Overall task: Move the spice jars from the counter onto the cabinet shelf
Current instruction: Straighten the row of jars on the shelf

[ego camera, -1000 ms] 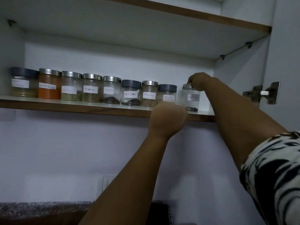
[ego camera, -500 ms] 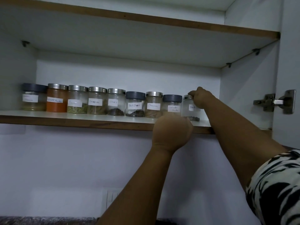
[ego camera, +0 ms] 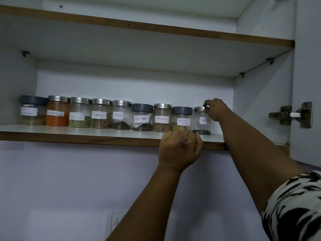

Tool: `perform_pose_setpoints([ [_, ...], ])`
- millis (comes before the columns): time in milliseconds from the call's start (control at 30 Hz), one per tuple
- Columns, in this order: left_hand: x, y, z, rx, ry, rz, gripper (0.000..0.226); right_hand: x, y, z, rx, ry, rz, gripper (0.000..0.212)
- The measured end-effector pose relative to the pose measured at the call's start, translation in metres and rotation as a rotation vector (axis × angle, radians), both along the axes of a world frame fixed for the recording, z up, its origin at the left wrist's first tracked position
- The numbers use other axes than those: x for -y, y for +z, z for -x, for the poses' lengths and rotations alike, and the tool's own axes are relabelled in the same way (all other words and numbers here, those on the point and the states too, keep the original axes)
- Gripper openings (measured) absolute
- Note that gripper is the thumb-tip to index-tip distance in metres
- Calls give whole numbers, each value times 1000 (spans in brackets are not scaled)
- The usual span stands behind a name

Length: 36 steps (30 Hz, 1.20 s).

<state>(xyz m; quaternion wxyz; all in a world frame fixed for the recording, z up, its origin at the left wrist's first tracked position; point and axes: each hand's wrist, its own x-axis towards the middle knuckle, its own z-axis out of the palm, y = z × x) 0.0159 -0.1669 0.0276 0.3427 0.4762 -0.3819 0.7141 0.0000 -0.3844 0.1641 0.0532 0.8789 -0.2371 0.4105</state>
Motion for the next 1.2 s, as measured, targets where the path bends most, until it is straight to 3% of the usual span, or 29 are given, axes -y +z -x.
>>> perform_pose_setpoints([
  [533,1,0,-1,5,14,-4,35,1,-5,2,-135,-2,-62,42],
  [1067,3,-1,-2,4,30,-5,35,-3,-4,7,-39,80,-168,42],
  [1200,3,-1,-3,14,32,4,36,-2,-5,4,-74,60,-235,54],
])
